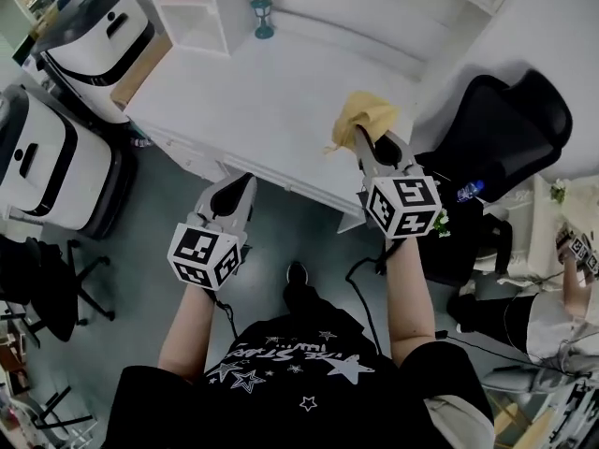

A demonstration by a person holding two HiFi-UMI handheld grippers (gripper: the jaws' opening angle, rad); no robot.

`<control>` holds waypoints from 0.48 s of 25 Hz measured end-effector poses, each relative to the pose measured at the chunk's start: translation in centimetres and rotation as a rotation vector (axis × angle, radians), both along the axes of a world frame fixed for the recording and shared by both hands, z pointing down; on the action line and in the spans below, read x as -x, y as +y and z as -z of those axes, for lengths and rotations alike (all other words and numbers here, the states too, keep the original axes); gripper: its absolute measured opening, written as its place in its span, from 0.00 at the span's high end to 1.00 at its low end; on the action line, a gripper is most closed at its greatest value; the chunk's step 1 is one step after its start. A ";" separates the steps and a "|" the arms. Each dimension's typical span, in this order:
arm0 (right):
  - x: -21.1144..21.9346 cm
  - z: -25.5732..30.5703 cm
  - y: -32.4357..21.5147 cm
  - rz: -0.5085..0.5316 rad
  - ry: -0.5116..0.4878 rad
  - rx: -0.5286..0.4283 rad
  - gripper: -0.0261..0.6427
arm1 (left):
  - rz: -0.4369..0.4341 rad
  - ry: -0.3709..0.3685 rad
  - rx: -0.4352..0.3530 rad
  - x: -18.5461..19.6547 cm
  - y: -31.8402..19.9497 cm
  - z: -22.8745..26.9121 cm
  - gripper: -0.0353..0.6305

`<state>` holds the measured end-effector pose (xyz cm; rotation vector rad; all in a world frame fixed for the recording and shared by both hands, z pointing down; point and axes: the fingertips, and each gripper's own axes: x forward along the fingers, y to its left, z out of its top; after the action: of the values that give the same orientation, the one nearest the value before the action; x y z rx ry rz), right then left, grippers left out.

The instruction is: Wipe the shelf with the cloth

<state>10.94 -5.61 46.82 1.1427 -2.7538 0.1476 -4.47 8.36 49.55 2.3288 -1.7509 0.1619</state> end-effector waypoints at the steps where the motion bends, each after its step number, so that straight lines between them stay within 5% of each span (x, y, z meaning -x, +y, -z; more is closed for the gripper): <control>1: 0.2 -0.4 1.0 0.011 -0.005 0.006 0.84 | 0.004 0.001 0.010 -0.1 1.3 -0.4 0.94; 12: 5.6 -2.4 18.6 0.125 0.016 0.065 0.84 | 0.106 -0.007 0.054 3.8 19.0 -1.3 0.94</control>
<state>5.29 13.00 49.27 0.9485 -2.7743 0.2097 -8.28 27.34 50.89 2.1946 -1.8445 0.1970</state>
